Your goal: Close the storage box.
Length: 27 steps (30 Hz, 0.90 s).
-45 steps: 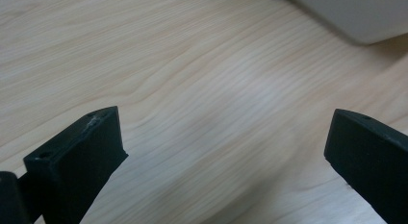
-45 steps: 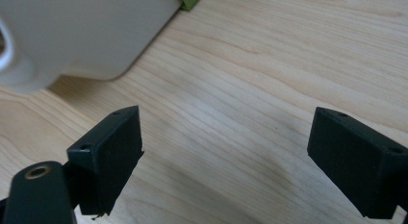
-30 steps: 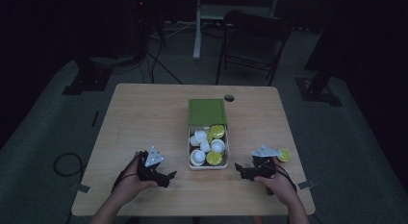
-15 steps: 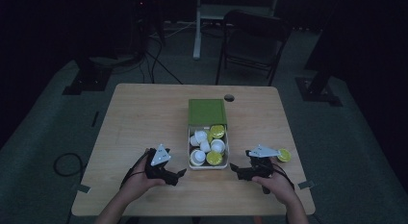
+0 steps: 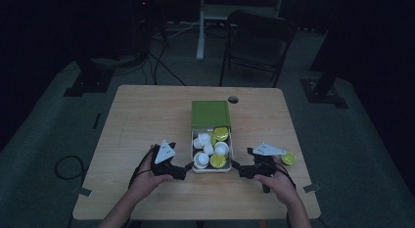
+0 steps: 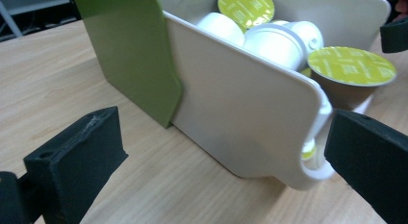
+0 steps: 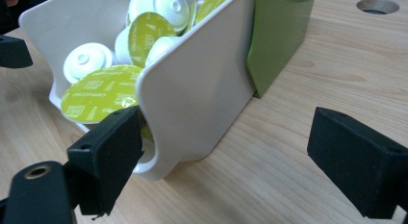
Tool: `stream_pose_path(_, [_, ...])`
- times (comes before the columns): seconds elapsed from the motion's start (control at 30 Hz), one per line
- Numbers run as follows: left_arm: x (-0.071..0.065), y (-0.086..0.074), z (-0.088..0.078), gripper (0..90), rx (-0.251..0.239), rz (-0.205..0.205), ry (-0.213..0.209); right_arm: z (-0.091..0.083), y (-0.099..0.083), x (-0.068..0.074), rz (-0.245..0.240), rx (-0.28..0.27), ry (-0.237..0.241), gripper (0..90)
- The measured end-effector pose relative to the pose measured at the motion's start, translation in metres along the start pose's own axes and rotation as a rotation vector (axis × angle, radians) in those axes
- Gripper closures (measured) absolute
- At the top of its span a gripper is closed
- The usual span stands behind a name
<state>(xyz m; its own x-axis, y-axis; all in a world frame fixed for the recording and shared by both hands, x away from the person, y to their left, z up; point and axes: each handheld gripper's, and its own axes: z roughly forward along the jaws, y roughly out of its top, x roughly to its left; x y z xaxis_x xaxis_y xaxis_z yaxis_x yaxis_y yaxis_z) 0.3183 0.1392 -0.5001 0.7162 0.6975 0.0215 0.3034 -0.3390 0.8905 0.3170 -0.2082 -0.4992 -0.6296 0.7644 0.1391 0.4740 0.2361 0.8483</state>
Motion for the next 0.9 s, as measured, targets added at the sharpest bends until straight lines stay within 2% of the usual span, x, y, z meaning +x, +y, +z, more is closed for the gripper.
stream_pose_path(0.13, [0.002, 0.0002, 0.0017, 0.3, -0.006, 0.002, 0.017, 0.0012, -0.0004, -0.0011, 0.007, 0.0, 0.0, 11.6])
stream_pose_path(0.57, [0.0029, -0.0012, 0.006, 0.3, -0.024, -0.006, 0.021, 0.0042, 0.0008, -0.0025, 0.009, 0.014, -0.003, 11.1])
stream_pose_path(0.9, [0.0099, -0.0016, 0.0055, 0.3, -0.027, -0.014, 0.038, 0.0086, 0.0044, -0.0033, 0.002, 0.021, -0.013, 11.1])
